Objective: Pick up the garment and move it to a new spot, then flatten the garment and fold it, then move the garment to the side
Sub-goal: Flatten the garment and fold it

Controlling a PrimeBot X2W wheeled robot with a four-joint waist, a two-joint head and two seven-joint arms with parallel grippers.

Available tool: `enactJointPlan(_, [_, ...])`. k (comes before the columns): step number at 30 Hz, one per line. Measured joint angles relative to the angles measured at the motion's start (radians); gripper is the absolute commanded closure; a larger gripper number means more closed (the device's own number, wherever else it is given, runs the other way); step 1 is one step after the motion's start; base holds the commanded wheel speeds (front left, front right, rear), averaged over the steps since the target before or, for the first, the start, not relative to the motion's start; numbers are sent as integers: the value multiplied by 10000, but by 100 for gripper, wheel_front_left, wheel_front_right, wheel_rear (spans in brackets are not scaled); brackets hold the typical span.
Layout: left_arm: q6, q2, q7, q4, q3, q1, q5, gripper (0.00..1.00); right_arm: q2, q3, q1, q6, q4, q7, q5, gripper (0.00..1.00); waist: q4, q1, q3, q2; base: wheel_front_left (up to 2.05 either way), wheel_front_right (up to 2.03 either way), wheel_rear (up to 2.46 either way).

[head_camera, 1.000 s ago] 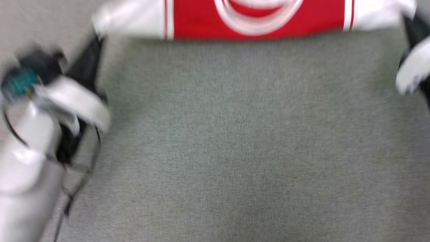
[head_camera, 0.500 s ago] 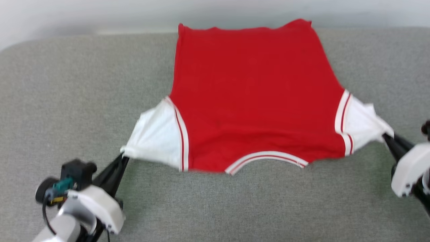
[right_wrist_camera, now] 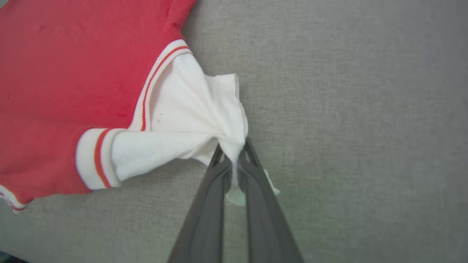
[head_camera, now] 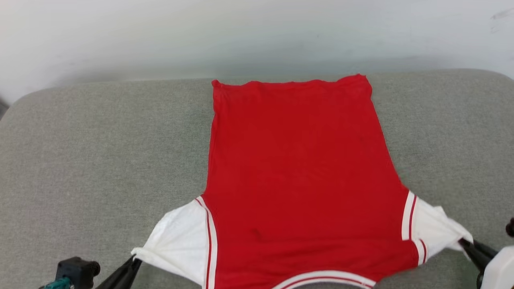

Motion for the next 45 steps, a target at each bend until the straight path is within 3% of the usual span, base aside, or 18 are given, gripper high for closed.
enactJointPlan(11, [144,94,652,-1064,-291,798,-437,100,431,-947,1522,-2,-625,1266,194,100,40,1,140,0,0,0,0])
enactJointPlan(13, [148,67,700,-1151,-334,770,-437,100,470,-1087,1548,-4,-686,1670,119,0,56,1,188,0,0,0,0])
enactJointPlan(22, [301,343,1018,-2073,-462,495,-12,100,401,-2278,870,-8,-2368,3597,558,0,330,3,691,0,0,0,0])
enactJointPlan(29, [332,418,1630,-3536,-813,46,397,100,773,-3873,-822,-8,-3591,7056,1028,0,898,4,1487,0,0,0,0])
enactJointPlan(37, [257,309,2155,-4614,-1174,-668,807,100,1396,-4838,-4537,-6,-3655,10437,-497,0,1740,4,2724,0,0,0,0])
enactJointPlan(45, [-33,-75,2280,-5149,-1436,-1372,917,100,1417,-5204,-7703,-8,-2299,11950,-2830,0,2900,5,3933,0,0,0,0])
